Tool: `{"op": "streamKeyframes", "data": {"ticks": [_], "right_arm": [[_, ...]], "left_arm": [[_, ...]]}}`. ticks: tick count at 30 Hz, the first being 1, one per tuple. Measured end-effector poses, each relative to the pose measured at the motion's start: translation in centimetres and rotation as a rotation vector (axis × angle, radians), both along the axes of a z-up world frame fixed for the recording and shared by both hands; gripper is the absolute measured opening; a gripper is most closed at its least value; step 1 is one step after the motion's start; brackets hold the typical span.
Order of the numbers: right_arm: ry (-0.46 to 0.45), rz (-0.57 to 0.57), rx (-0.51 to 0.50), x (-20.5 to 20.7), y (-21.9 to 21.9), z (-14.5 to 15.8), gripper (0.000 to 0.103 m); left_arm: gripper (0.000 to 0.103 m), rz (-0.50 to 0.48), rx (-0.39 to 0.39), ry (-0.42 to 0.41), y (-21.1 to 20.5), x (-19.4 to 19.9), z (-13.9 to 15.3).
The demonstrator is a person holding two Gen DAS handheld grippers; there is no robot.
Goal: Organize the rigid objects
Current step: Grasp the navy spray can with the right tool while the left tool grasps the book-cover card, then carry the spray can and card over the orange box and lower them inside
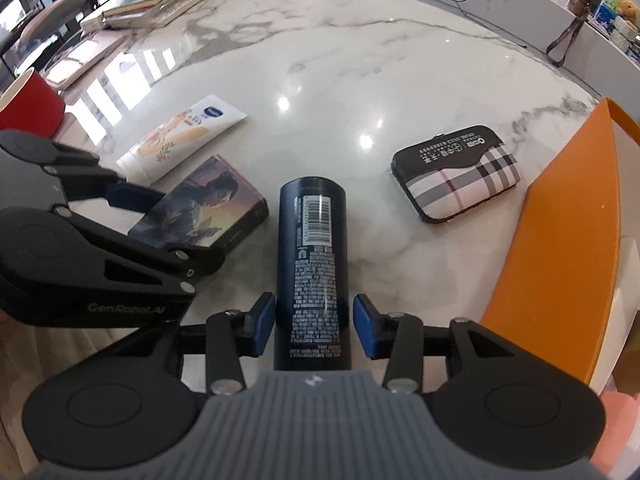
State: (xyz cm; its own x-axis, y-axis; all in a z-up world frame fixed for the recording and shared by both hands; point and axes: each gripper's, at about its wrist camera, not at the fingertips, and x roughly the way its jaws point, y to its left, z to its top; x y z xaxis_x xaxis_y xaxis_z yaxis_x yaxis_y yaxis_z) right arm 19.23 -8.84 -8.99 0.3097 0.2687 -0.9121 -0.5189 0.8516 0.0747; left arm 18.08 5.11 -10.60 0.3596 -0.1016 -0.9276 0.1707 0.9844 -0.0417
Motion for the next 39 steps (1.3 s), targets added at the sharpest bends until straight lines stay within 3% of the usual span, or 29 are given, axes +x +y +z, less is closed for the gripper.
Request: {"op": "streamKeyframes", "data": {"ticks": [21, 31, 39], "right_arm": [[-0.065, -0.073, 0.052, -0.1, -0.3, -1.3, 0.042], [-0.066, -0.094, 0.08, -0.9, -1.0, -0.6, 0.042], [-0.108, -0.1, 0.125, -1.4, -2.0, 2.0, 0.042]], "left_arm": [[0.065, 0.049, 0.042, -0.03, -0.3, -0.1, -0.1], [0.065, 0.104, -0.055, -0.053, 0.7, -1.4, 1.3], [0.065, 0.099, -0.099, -0.095, 0.4, -2.2, 4.3]]}}
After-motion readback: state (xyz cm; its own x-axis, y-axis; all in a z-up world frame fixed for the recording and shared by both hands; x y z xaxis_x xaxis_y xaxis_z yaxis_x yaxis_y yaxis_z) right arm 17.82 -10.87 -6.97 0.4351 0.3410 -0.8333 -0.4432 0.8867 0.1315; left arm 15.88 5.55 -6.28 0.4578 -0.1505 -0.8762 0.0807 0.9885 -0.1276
